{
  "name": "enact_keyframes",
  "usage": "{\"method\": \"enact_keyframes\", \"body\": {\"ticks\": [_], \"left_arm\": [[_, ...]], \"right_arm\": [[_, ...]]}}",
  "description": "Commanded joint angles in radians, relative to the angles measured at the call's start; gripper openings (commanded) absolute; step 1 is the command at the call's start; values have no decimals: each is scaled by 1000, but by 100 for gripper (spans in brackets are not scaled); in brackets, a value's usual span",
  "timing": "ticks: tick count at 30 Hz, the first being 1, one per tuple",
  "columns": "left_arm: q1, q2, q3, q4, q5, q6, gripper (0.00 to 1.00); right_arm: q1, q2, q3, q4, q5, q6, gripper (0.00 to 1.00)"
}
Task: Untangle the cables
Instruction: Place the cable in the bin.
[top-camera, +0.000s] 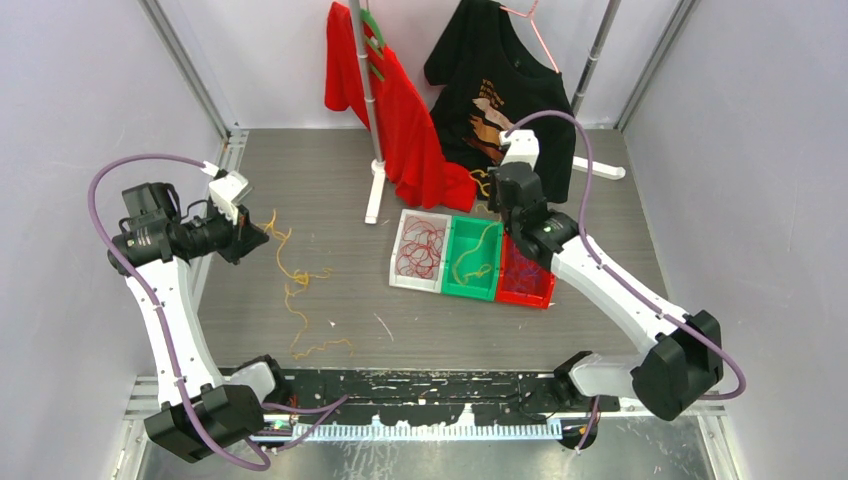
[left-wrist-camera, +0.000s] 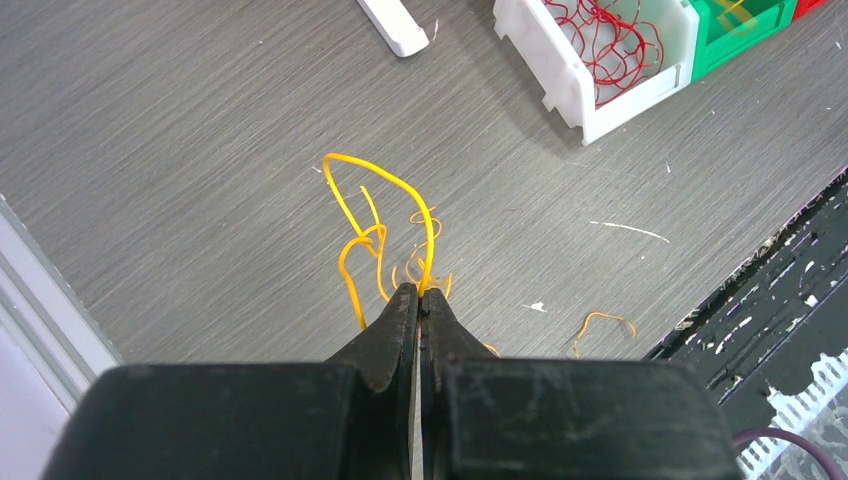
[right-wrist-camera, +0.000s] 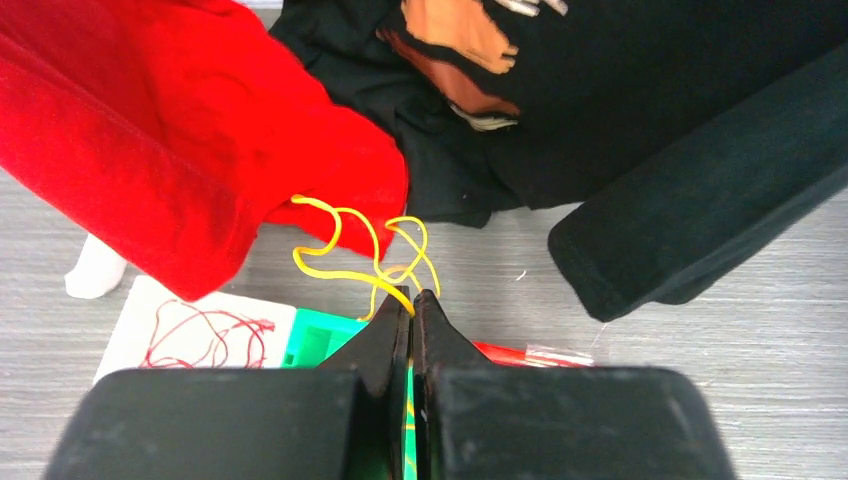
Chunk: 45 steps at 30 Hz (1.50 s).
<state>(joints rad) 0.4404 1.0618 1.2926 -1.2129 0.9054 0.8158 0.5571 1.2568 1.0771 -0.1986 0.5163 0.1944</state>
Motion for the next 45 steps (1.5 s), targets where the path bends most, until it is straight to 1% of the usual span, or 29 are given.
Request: {"method": "enact_keyframes", "body": {"ticks": [1, 3, 8, 16, 21, 25, 28, 31, 35, 38, 42, 45], "left_arm": [[-2, -12, 25, 4, 30, 5, 0], [-3, -7, 29, 3, 30, 4, 0], [-3, -4, 39, 3, 29, 3, 0], [-3, 1, 39, -3, 26, 9, 0], [-3, -3, 34, -4, 26, 14, 0], [-2, 3, 30, -1, 25, 17, 0], [-2, 8, 25, 3, 23, 16, 0], [-2, 13, 24, 4, 23, 15, 0], [-3, 13, 25, 3, 19, 16, 0], [-3, 11, 27, 2, 19, 17, 0], [-3, 12, 25, -1, 15, 25, 0], [-3, 19, 29, -2, 12, 26, 0]], "right_arm": [[4, 15, -64, 111, -42, -22, 1], [3, 10, -94, 149, -57, -16, 1], [28, -23, -126, 140, -69, -12, 1], [154, -199, -229, 150, 18, -13, 1], [234, -318, -316, 133, 44, 13, 1], [265, -388, -382, 106, 39, 59, 1], [295, -452, -423, 147, 46, 47, 1], [300, -508, -415, 180, 52, 19, 1], [300, -465, -341, 92, 72, 6, 1], [301, -468, -374, 99, 62, 29, 1], [302, -589, -445, 198, 52, 27, 1], [302, -641, -406, 198, 48, -16, 1]]}}
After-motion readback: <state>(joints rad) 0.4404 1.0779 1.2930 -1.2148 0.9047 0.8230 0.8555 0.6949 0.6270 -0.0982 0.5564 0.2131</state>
